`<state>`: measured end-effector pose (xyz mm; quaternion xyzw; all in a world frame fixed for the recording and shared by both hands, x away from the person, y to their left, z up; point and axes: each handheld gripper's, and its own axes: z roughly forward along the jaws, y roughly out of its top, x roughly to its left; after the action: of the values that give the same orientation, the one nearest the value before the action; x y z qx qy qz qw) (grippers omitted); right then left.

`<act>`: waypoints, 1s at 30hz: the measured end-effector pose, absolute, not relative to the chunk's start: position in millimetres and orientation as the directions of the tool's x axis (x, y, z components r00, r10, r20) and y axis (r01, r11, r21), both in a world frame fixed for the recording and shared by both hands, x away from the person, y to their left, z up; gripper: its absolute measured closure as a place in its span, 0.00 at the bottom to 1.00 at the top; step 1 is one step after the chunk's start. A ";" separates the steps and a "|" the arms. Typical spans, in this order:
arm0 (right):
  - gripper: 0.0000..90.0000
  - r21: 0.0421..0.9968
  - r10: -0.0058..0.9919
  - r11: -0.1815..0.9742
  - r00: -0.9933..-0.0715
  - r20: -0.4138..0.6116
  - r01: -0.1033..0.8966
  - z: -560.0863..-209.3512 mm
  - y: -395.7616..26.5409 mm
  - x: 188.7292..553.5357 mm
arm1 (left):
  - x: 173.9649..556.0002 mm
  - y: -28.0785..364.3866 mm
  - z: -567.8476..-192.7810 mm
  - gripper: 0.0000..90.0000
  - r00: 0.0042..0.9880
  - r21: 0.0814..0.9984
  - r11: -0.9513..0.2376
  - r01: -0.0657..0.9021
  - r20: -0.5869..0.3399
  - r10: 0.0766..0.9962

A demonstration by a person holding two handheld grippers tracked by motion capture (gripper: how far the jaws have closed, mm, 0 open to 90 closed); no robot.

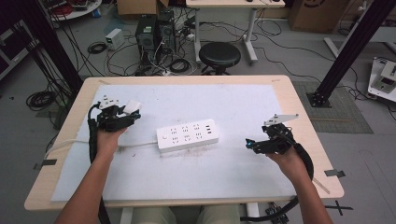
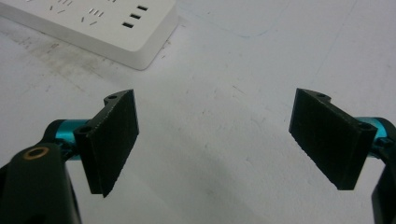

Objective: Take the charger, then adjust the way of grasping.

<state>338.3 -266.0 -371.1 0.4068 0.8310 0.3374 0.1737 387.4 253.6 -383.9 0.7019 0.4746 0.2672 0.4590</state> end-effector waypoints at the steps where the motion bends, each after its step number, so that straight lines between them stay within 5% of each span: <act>1: 0.18 0.702 0.793 0.441 -0.610 -0.012 0.559 -370.7 -264.4 337.6 | 383.6 253.1 -382.1 0.47 0.414 0.904 -0.126 0.410 -0.061 0.908; 30: 0.18 0.706 0.773 0.460 -0.634 -0.020 0.538 -368.6 -257.2 332.2 | 321.8 231.0 -348.9 0.47 0.640 0.949 -0.205 0.241 0.004 0.768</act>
<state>332.2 -257.2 -368.6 0.3916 0.8370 0.3416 0.1716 321.8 231.0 -348.9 0.7351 0.3430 0.2493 0.5290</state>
